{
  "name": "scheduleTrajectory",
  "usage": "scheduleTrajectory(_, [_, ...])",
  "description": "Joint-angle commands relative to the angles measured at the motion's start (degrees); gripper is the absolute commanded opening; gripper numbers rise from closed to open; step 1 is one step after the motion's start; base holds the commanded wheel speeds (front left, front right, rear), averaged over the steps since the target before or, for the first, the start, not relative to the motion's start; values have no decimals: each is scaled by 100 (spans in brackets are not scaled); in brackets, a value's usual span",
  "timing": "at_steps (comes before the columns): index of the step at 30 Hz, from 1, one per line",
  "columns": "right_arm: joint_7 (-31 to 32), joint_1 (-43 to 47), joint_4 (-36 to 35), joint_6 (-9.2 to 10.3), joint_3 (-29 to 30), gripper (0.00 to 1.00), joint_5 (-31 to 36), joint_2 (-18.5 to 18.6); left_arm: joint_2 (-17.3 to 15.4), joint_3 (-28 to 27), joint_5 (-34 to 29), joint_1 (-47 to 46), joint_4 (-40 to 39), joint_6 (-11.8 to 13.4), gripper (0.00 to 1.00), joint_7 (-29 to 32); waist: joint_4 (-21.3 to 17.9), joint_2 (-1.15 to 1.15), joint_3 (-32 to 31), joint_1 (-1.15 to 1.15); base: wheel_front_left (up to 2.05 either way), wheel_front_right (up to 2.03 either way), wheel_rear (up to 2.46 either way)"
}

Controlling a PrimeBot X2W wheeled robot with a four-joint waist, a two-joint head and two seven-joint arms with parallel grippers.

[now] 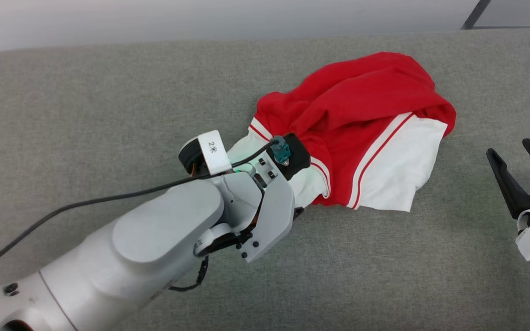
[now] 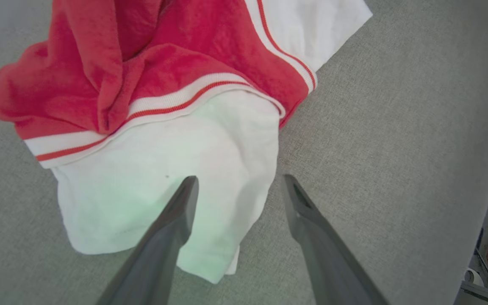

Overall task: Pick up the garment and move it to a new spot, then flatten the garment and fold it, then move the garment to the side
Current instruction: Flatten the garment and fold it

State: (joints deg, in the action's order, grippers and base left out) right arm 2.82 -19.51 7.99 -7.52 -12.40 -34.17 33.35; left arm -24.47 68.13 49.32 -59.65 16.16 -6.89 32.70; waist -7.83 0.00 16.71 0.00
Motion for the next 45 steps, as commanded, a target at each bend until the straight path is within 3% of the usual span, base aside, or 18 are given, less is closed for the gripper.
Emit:
scheduleTrajectory(1, [6, 49, -22, 6, 34, 100, 62, -43, 49, 7, -41, -46, 54, 77, 100, 4, -38, 0, 45, 0, 0, 0, 0])
scheduleTrajectory(16, [60, -47, -103, 6, 73, 100, 202, -184, 415, 49, -221, -53, 133, 539, 100, -111, -18, 0, 197, 0, 0, 0, 0])
scheduleTrajectory(26, [29, -107, -95, 6, 35, 100, 218, -200, 451, 66, -348, -103, 510, 558, 99, -335, -72, 0, 306, 0, 0, 0, 0])
scheduleTrajectory(28, [18, -94, -75, 6, 28, 100, 226, -191, 461, 46, -332, -99, 569, 565, 49, -375, -72, 0, 312, 0, 0, 0, 0])
scheduleTrajectory(30, [27, -90, -70, 6, 7, 100, 231, -177, 454, 54, -325, -92, 605, 538, 25, -400, -68, 0, 311, 0, 0, 0, 0])
scheduleTrajectory(31, [38, -92, -77, 6, -22, 100, 246, -156, 445, 59, -327, -92, 623, 524, 0, -405, -64, 0, 308, 0, 0, 0, 0])
scheduleTrajectory(34, [112, -108, -212, 6, -302, 100, 348, 11, 465, 54, -291, -78, 639, 505, 0, -443, -34, 0, 292, 0, 0, 0, 0])
scheduleTrajectory(45, [1086, -850, -1129, 7, -2648, 100, 292, 1307, 640, -13, -167, -160, 626, 416, 0, -563, 185, 0, 391, 0, 0, 0, 0])
